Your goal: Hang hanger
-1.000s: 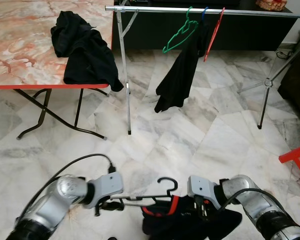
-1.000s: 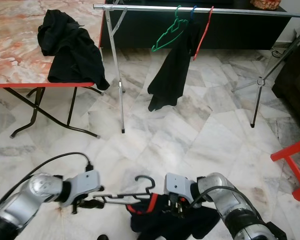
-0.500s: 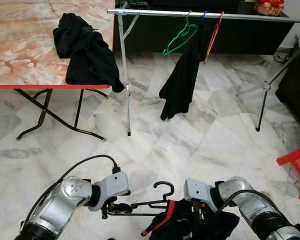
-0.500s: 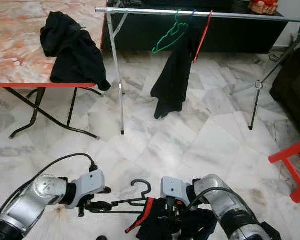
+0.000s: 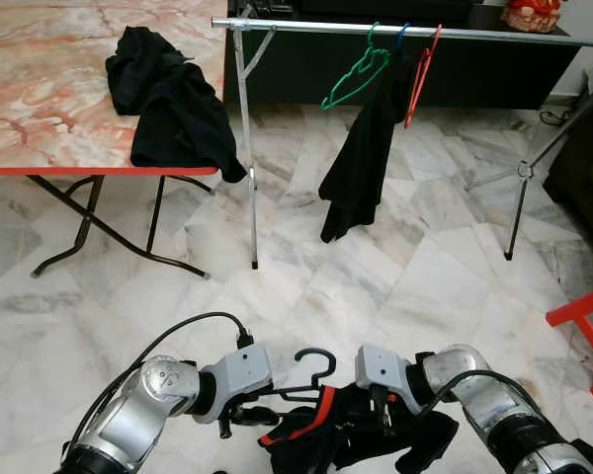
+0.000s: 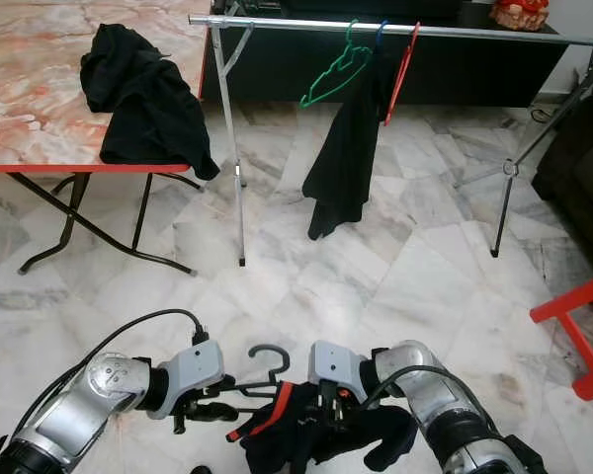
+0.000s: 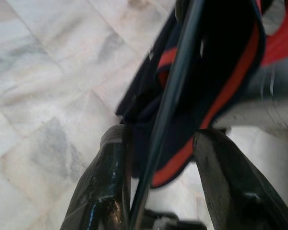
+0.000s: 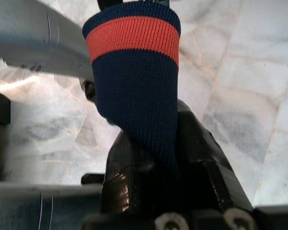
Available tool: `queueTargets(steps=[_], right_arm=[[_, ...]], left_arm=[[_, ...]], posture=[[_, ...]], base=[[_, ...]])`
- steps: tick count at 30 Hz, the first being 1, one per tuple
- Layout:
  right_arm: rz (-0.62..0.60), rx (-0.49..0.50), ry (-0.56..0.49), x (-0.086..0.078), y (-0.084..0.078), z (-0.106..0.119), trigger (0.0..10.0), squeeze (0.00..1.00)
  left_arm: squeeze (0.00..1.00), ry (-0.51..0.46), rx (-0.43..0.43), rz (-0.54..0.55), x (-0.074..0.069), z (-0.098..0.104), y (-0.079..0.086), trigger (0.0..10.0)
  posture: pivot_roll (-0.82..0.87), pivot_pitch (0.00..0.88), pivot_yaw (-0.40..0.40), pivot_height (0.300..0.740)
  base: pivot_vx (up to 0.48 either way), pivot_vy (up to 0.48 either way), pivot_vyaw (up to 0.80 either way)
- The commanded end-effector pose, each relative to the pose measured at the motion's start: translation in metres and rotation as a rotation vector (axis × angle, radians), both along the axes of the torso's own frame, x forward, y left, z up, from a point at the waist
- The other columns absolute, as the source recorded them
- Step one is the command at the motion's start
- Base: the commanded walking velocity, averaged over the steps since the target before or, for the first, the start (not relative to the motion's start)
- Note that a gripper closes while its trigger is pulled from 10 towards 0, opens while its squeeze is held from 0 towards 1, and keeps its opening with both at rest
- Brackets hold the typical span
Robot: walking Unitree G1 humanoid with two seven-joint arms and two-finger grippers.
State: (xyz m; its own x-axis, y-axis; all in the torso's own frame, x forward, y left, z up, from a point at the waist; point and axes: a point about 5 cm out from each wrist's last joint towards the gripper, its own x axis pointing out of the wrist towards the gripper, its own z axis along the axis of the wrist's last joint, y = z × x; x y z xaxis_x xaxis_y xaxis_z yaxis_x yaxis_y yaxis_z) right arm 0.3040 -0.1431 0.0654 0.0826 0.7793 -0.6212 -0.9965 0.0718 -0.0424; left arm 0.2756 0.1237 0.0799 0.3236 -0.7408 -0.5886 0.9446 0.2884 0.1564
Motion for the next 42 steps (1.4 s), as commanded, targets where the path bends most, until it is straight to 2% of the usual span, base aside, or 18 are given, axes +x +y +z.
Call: queueTargets(steps=[1, 6, 7, 9, 10, 12, 13, 15, 19, 21, 23, 24, 25, 33, 34, 35, 41, 42], right_arm=[[0.013, 0.033, -0.005, 0.001, 0.002, 0.005, 10.0, 0.00], [0.021, 0.030, 0.000, 0.001, 0.001, 0.005, 10.0, 0.00], [0.022, 0.030, 0.001, 0.000, 0.001, 0.005, 10.0, 0.00], [0.022, 0.030, 0.001, 0.000, 0.001, 0.005, 10.0, 0.00], [0.023, 0.028, 0.003, 0.000, 0.000, 0.005, 10.0, 0.00], [0.023, 0.028, 0.005, 0.000, 0.000, 0.005, 10.0, 0.00], [0.025, 0.030, 0.006, 0.000, 0.000, 0.005, 10.0, 0.00], [0.025, 0.031, 0.006, 0.000, 0.000, 0.005, 10.0, 0.00], [0.037, 0.032, 0.011, -0.001, 0.001, 0.005, 10.0, 0.00], [0.039, 0.030, 0.012, -0.001, 0.001, 0.005, 10.0, 0.00], [0.045, 0.030, 0.015, -0.002, 0.002, 0.004, 10.0, 0.00], [0.045, 0.030, 0.015, -0.002, 0.002, 0.004, 10.0, 0.00], [0.048, 0.032, 0.019, -0.003, 0.002, 0.003, 10.0, 0.00], [0.052, 0.035, 0.025, -0.004, 0.003, 0.002, 10.0, 0.00], [0.052, 0.035, 0.025, -0.004, 0.003, 0.002, 10.0, 0.00], [0.052, 0.035, 0.025, -0.004, 0.003, 0.002, 10.0, 0.00], [0.056, 0.039, 0.026, -0.003, 0.002, 0.005, 10.0, 0.00], [0.057, 0.038, 0.024, -0.002, 0.002, 0.005, 10.0, 0.00]], left_arm=[[0.00, 0.015, -0.014, -0.005, -0.002, -0.003, -0.005, 10.0], [0.00, 0.018, -0.026, -0.018, -0.002, -0.002, -0.010, 10.0], [0.00, 0.016, -0.032, -0.015, -0.002, -0.001, -0.010, 9.3], [0.00, 0.016, -0.032, -0.015, -0.002, -0.001, -0.010, 9.3], [0.00, 0.015, -0.042, -0.013, -0.001, 0.000, -0.012, 3.7], [0.00, 0.014, -0.048, -0.012, -0.001, 0.001, -0.013, 3.7], [0.00, 0.015, -0.047, -0.014, -0.001, 0.001, -0.013, 3.1], [0.00, 0.015, -0.047, -0.014, -0.001, 0.000, -0.013, 3.4], [0.00, 0.016, -0.057, -0.013, -0.001, 0.002, -0.013, 2.8], [0.00, 0.015, -0.060, -0.014, -0.001, 0.003, -0.013, 2.8], [0.00, 0.017, -0.072, -0.022, -0.001, 0.005, -0.014, 6.4], [0.00, 0.017, -0.072, -0.022, -0.001, 0.005, -0.014, 6.4], [0.00, 0.021, -0.081, -0.029, -0.002, 0.005, -0.015, 10.0], [0.00, 0.035, -0.125, -0.076, -0.006, 0.008, -0.023, 10.0], [0.89, 0.031, -0.135, -0.082, -0.006, 0.009, -0.024, 10.0], [1.00, 0.027, -0.138, -0.081, -0.006, 0.010, -0.024, 10.0], [1.00, 0.029, -0.131, -0.088, -0.004, 0.012, -0.023, 10.0], [0.00, 0.023, -0.128, -0.090, -0.004, 0.012, -0.023, 10.0]], posture=[[0.03, 0.197, -0.105, 0.740], [0.03, 0.197, -0.106, 0.740], [0.03, 0.197, -0.106, 0.740], [0.03, 0.197, -0.106, 0.740], [0.03, 0.199, -0.107, 0.740], [0.03, 0.199, -0.107, 0.740], [0.03, 0.199, -0.107, 0.740], [0.03, 0.199, -0.107, 0.740], [0.03, 0.199, -0.106, 0.740], [0.03, 0.199, -0.106, 0.740], [0.04, 0.199, -0.106, 0.740], [0.04, 0.199, -0.106, 0.740], [0.04, 0.199, -0.105, 0.740], [0.03, 0.198, -0.103, 0.740], [0.03, 0.198, -0.103, 0.740], [0.03, 0.198, -0.103, 0.740], [0.03, 0.195, -0.102, 0.740], [0.03, 0.196, -0.101, 0.740]], base=[[0.000, 0.000, 0.00], [0.000, 0.000, 0.00], [0.000, 0.000, 0.00], [0.000, 0.000, 0.00], [0.000, 0.000, 0.00], [0.000, 0.000, 0.00], [0.000, 0.000, 0.00], [0.000, 0.000, 0.00], [0.000, 0.000, 0.00], [0.000, 0.000, 0.00], [0.000, 0.000, 0.00], [0.000, 0.000, 0.00], [0.000, 0.000, 0.00], [0.000, 0.000, 0.00], [0.000, 0.000, 0.00], [0.000, 0.000, 0.00], [0.000, 0.000, 0.00], [0.000, 0.000, 0.00]])
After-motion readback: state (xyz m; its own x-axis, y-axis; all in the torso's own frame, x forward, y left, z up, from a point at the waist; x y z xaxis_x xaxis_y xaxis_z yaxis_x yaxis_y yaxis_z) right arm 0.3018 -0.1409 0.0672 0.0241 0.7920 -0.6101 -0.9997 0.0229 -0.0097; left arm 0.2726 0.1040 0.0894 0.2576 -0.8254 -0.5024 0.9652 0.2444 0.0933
